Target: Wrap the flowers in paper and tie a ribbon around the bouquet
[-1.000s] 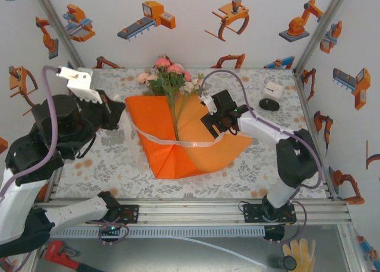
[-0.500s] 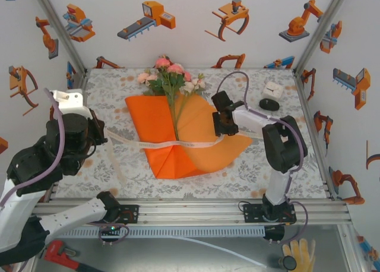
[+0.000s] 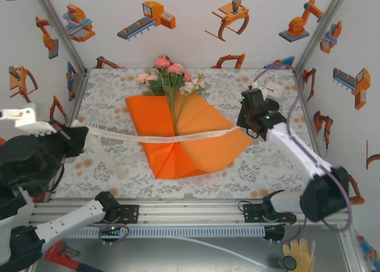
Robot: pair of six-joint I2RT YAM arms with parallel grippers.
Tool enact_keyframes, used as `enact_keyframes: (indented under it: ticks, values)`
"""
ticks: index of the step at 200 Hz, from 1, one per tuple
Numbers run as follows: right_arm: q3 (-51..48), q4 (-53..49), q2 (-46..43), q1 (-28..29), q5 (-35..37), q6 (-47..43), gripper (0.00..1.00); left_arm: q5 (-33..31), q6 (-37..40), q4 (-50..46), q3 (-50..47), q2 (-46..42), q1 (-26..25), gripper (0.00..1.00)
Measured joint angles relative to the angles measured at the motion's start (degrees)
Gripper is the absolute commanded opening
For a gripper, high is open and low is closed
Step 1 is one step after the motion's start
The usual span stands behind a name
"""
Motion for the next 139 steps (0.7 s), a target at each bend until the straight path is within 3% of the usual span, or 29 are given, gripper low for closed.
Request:
enact_keyframes:
  ticks: [35, 53, 74, 117, 139]
  values:
    - [-12.28, -8.26, -20.44, 2.14, -1.16, 10.16, 0.0, -7.82, -16.15, -14.58, -0.94, -2.6, -1.79, 0.0]
    - [-15.87, -14.67, -23.67, 3.34, -4.42, 13.14, 0.0, -13.57, -28.41, -21.73, -5.22, -3.45, -5.03, 0.0]
    - [-16.55, -20.68, -23.98, 4.87, -8.26, 15.15, 0.0, -19.43, -40.46, -25.73, -11.02, -7.85, -12.13, 0.0]
    - [-16.81, -29.11, -28.04, 6.8, -11.61, 17.22, 0.0, -26.27, -49.88, -27.36, -13.97, -13.84, -29.24, 0.0]
    - [-19.02, -29.22, -27.71, 6.95, -13.99, 17.99, 0.0, -27.47, -51.04, -27.36, -14.6, -11.52, -31.58, 0.0]
